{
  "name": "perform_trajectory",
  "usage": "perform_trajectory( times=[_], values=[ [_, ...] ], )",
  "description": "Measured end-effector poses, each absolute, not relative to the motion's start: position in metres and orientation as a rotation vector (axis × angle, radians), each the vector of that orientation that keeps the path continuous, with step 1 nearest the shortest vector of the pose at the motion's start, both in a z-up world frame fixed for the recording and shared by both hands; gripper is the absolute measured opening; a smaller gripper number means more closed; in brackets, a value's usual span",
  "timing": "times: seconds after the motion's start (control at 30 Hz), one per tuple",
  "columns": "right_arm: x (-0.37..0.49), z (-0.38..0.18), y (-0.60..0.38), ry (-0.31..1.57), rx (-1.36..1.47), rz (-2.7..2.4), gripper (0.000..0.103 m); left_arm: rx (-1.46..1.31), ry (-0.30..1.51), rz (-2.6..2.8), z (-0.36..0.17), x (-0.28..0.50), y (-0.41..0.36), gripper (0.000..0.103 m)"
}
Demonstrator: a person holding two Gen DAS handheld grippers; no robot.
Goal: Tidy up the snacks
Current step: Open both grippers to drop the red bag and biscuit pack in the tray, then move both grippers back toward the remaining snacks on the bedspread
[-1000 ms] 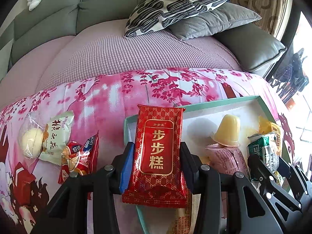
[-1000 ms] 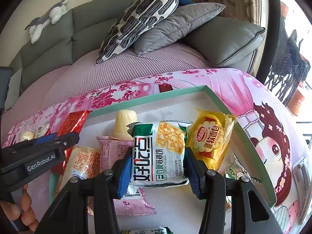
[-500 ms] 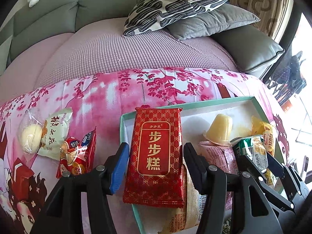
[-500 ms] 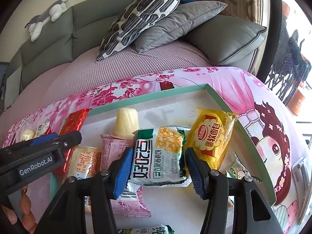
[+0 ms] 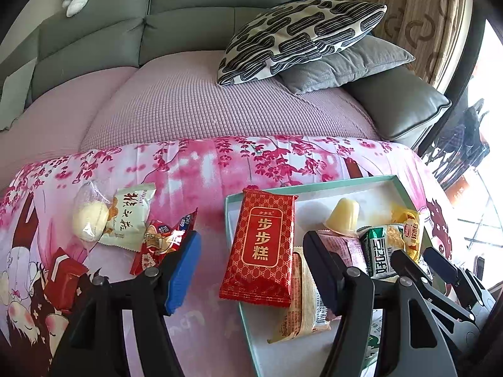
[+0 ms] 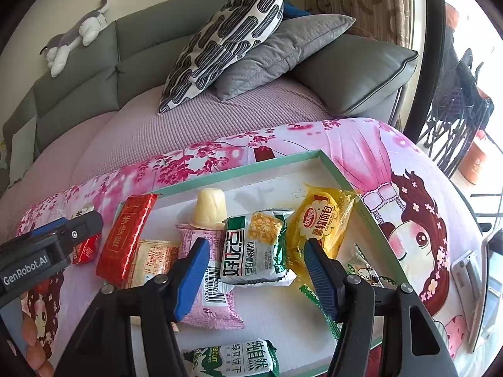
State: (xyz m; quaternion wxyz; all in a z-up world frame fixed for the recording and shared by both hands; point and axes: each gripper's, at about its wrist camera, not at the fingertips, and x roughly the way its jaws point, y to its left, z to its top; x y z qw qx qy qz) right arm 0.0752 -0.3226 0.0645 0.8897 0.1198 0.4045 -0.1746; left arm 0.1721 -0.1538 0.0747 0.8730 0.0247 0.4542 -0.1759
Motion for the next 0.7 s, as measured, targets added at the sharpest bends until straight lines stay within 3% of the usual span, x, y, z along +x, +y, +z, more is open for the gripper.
perform_trajectory(
  times=[0.13,0.2,0.33,0.47,0.7],
  values=[
    [0.073,0.066,-0.32,0.839,0.245,-0.357,0.072,0.042,0.953,-0.338,0.073,0.174,-0.148,0.074],
    [0.074,0.064,-0.319,0.838,0.241,-0.352,0.083,0.038,0.948,-0.315,0.071,0.174,-0.145,0.09],
    [0.076,0.059,-0.321,0.845,0.257,-0.349,0.084,0.027,0.939,-0.284,0.067,0.176,-0.139,0.091],
    [0.076,0.057,-0.322,0.837,0.256,-0.358,0.103,0.033,0.934,-0.255,0.063,0.177,-0.135,0.095],
    [0.077,0.057,-0.321,0.832,0.249,-0.364,0.103,0.032,0.927,-0.233,0.058,0.175,-0.13,0.099]
  ],
)
